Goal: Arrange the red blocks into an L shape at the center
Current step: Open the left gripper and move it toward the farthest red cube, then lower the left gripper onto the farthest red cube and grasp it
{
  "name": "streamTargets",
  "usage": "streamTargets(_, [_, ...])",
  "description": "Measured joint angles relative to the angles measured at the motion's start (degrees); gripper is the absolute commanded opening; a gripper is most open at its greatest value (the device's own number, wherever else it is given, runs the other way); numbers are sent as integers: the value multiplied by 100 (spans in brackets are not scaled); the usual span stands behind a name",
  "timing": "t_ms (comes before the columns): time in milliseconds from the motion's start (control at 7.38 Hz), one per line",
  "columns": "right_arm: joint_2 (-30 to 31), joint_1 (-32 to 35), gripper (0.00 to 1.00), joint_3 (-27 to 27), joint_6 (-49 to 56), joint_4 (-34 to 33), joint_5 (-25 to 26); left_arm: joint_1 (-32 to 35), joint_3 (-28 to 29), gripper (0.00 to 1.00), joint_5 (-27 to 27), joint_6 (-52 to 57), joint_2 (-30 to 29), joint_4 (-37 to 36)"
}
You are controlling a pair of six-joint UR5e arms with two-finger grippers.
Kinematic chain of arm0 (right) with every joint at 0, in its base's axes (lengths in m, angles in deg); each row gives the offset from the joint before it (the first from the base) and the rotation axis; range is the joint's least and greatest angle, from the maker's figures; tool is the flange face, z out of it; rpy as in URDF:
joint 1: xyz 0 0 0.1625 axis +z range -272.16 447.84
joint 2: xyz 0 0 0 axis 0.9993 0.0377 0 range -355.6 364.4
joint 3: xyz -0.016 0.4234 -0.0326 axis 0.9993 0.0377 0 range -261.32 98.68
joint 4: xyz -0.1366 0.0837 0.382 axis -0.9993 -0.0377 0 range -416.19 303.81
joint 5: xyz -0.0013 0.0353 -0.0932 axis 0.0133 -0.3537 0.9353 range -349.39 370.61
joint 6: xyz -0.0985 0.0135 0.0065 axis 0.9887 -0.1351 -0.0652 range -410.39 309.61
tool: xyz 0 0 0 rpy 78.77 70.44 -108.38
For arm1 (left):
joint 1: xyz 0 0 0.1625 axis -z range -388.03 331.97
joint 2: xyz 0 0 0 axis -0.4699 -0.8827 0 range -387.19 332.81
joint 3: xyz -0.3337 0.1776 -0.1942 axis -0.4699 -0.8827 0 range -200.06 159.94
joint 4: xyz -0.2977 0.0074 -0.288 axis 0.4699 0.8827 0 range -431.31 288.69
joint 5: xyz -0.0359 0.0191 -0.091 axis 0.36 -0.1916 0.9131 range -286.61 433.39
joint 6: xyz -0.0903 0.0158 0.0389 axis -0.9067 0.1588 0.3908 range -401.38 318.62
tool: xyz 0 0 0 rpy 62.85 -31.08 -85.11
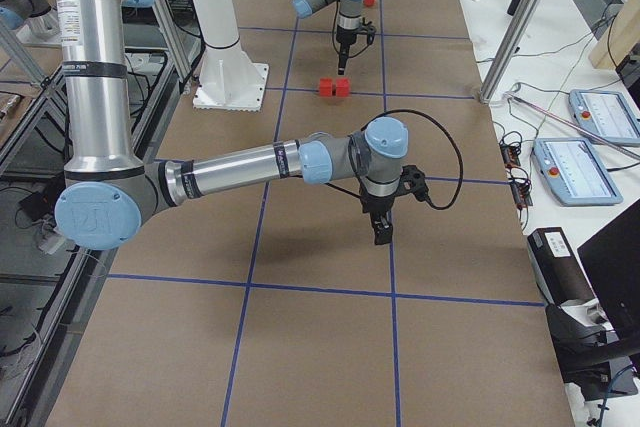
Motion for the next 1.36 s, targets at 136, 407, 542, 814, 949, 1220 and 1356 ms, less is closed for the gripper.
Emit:
streamTargets(136, [-1,0,99,0,-2,0,-1,153,-585,100,17,737,665,-3])
streamTargets(407, [-3,0,99,27,-4,1,-7,726,-1405,99,49,2736,2037,51])
streamTargets(542, [-6,0,99,47,-5,2,-8,1166,-1530,99,117,3978,2584,124])
streamTargets(814, [-9,0,99,79,-6,3,-9,2164,-1246,99,692,6290,3306,495])
streamTargets(949, [-9,0,99,84,-8,4,-9,2692,-832,99,1106,7472,3490,756])
streamTargets(1220, [-15,0,99,90,-9,0,-9,3461,183,98,1671,9557,3596,1210])
streamTargets(1356, [-15,0,99,92,-9,1,-9,3674,528,98,1820,10268,3606,1345])
